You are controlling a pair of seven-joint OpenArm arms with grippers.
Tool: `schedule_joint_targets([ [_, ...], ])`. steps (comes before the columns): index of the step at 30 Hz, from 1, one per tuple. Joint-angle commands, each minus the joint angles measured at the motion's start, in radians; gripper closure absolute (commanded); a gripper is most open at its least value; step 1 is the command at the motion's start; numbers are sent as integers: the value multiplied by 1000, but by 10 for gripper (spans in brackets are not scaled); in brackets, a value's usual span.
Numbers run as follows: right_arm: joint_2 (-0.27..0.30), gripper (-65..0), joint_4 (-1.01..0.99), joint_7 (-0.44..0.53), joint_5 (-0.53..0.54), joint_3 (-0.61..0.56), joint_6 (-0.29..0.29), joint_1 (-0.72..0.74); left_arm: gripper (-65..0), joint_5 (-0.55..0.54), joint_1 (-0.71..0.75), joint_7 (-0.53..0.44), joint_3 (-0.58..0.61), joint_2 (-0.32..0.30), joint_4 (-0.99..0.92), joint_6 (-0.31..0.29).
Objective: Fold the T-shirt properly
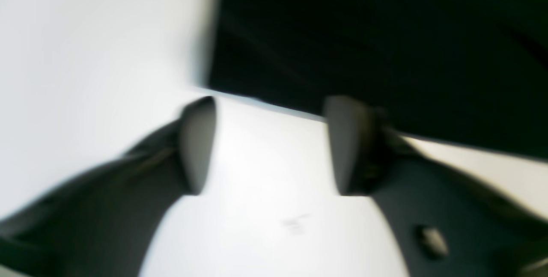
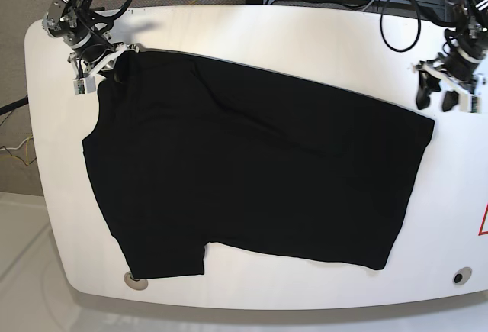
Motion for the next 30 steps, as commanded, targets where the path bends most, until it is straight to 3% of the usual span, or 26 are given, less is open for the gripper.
schedule_joint_targets([
  [1,15,-37,12,5,-2,4,-2,2,-449,-12,-8,7,-34,6,39,-5],
  [9,16,-37,10,5,-2,4,-2,4,-461,13,-65,19,-77,1,-2,-10],
  [27,18,-37,10,5,-2,4,-2,-1,-466,63,-246,-36,-39,-56,-332,-13],
  [30,21,-37,10,5,-2,4,-2,-1,-466,63,-268,-39,-28,-56,-357,-36],
])
